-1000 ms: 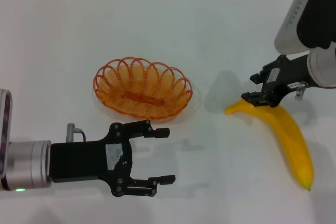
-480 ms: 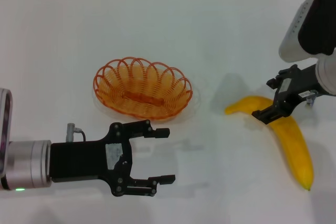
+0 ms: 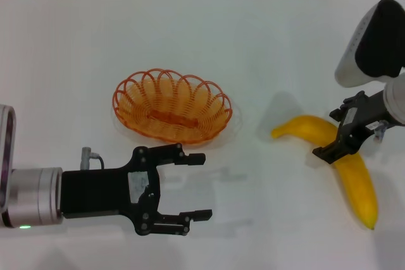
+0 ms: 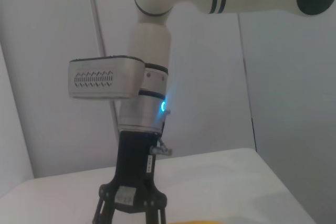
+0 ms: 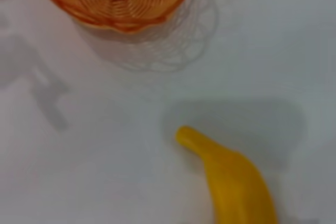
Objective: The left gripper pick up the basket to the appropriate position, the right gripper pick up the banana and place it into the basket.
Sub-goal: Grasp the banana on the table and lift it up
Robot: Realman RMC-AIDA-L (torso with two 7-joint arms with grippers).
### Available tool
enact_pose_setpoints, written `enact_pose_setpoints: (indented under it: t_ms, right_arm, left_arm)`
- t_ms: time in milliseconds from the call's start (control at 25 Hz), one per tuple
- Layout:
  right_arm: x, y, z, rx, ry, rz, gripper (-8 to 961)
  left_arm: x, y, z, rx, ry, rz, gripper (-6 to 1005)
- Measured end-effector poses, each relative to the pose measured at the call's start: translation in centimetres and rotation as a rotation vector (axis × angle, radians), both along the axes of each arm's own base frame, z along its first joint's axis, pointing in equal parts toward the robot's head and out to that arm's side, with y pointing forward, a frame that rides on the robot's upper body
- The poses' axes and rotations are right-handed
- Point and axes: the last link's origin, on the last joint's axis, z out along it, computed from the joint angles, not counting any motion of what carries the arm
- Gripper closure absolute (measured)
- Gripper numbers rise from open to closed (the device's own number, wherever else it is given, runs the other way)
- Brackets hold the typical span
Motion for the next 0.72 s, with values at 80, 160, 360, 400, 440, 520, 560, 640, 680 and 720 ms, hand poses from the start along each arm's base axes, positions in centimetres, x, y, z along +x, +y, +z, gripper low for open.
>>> enact_pose_setpoints:
  t_ms: [80, 160, 360, 400, 440, 520, 560, 640, 680, 720]
  right_arm:
    - [-0.14, -0.07, -0.25, -0.01, -0.004, 0.006, 47]
    - [-0.25, -0.1, -0.39, -0.015, -0.006, 0.011, 47]
    - [-0.34, -0.01, -0.45, -0.012, -0.004, 0.014, 53]
    - [-0.4, 0.04, -0.46, -0.01, -0.002, 0.014, 56]
    - [-0.44, 0.07, -0.47, -0.009, -0.001, 0.013, 60]
    - [-0.5, 0.15, -0.47, -0.006, 0.001, 0.01, 67]
    - [-0.51, 0.18, -0.47, -0.004, 0.002, 0.006, 70]
    - [-0.49, 0.26, -0.45, 0.002, 0.002, -0.004, 77]
    - [-0.49, 0.31, -0.44, 0.004, 0.002, -0.008, 81]
    - [-0.48, 0.34, -0.44, 0.003, 0.0, -0.011, 84]
  left_arm:
    - [0.05, 0.05, 0.0, 0.001, -0.001, -0.001, 207]
    - [0.07, 0.07, 0.01, 0.001, -0.001, -0.002, 206]
    - [0.09, 0.08, 0.01, 0.001, -0.001, -0.002, 206]
    - [0.09, 0.08, 0.01, 0.001, -0.001, -0.002, 206]
    - [0.09, 0.08, 0.01, 0.001, -0.001, -0.002, 206]
    - [0.09, 0.08, 0.01, 0.001, -0.001, -0.002, 206]
    - [0.09, 0.09, 0.01, 0.001, -0.002, -0.002, 206]
    - [0.1, 0.09, 0.02, 0.002, -0.002, -0.002, 206]
    - [0.11, 0.09, 0.03, 0.002, -0.003, -0.002, 206]
    - [0.12, 0.08, 0.03, 0.001, -0.004, -0.002, 206]
